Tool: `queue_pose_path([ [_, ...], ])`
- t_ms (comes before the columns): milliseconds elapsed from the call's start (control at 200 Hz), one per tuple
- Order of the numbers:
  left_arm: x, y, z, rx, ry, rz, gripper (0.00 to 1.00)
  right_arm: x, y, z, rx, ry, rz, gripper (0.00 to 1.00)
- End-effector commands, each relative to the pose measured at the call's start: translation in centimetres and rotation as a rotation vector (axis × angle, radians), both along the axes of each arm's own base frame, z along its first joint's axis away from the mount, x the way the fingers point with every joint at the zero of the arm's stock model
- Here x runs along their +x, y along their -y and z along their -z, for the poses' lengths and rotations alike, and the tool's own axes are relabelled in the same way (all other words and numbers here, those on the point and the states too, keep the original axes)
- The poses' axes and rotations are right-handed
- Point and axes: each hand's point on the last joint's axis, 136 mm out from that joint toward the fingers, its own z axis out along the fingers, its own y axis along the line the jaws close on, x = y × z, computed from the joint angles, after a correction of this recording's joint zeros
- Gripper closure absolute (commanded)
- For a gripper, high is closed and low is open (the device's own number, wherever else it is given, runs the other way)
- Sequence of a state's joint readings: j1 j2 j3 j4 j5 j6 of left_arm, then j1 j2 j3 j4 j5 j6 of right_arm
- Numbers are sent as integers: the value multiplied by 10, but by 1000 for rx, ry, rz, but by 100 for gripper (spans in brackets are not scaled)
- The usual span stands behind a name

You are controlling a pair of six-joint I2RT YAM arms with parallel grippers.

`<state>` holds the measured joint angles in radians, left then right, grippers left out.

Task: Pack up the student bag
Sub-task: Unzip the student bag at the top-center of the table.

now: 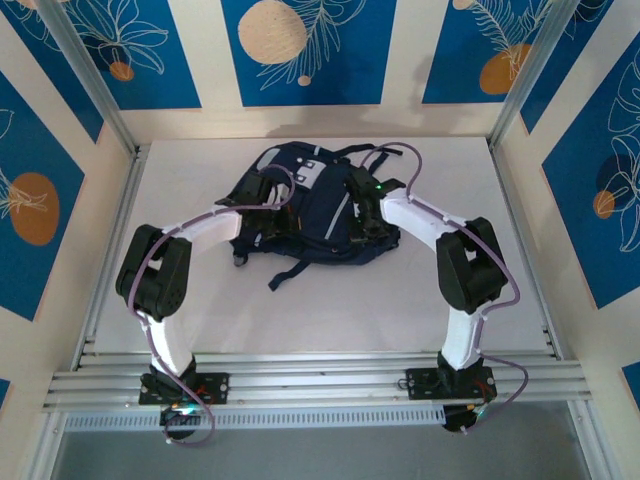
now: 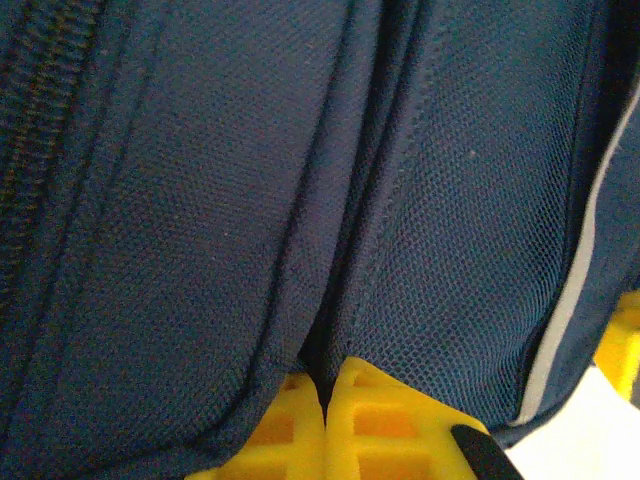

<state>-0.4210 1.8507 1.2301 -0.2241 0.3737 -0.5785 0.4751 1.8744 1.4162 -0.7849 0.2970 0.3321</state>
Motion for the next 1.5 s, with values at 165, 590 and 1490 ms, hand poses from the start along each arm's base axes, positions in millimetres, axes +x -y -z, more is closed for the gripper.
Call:
queue_pose_path([
  [165, 21, -58, 23, 145, -47, -72, 100, -59, -23, 21, 8, -61, -243, 100],
  [590, 79, -55, -16, 138, 10, -98, 51, -78, -162, 8, 313, -80, -313, 100],
  [1490, -11, -43, 29, -27, -152, -205, 92, -65, -183, -8, 408, -97, -137, 100],
])
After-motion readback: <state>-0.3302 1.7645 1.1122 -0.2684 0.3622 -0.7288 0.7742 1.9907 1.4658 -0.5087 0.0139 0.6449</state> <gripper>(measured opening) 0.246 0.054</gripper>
